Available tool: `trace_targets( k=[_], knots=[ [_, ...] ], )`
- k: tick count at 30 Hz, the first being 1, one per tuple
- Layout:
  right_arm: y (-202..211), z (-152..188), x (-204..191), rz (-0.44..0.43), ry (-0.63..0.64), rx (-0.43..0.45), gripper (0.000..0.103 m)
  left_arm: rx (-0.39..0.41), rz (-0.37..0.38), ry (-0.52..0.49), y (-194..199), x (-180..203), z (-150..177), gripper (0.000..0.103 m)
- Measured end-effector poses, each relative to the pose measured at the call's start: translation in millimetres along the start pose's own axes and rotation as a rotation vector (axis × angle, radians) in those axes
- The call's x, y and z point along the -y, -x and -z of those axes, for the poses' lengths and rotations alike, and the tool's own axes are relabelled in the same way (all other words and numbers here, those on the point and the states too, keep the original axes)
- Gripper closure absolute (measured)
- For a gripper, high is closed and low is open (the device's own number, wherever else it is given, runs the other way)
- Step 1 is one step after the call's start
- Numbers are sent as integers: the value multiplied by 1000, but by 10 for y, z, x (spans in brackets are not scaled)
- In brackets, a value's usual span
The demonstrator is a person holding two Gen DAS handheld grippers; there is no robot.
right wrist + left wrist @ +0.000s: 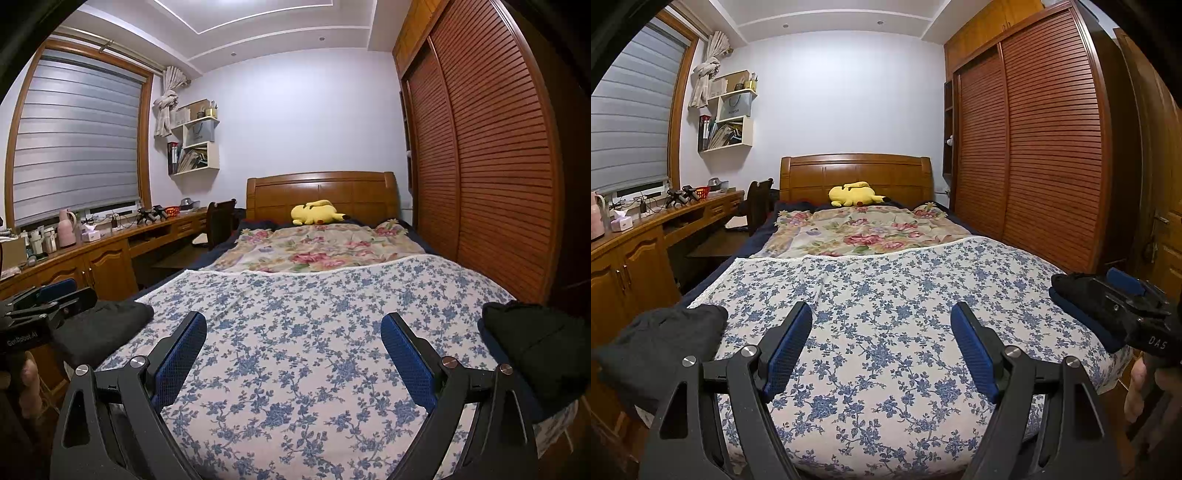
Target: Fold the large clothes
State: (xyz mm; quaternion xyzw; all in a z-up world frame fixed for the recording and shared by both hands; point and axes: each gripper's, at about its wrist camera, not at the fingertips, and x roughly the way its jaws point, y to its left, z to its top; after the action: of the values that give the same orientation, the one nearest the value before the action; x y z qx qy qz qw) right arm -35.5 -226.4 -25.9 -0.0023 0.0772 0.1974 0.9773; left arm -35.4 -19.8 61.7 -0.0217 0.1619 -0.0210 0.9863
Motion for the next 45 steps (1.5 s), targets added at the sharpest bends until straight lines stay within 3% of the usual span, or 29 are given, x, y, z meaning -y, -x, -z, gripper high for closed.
trace_targets(
  k=[45],
  knots=[
    [3,-3,-45,-8,-7,-1,7,-2,0,-2,5,9,-4,25]
  ],
)
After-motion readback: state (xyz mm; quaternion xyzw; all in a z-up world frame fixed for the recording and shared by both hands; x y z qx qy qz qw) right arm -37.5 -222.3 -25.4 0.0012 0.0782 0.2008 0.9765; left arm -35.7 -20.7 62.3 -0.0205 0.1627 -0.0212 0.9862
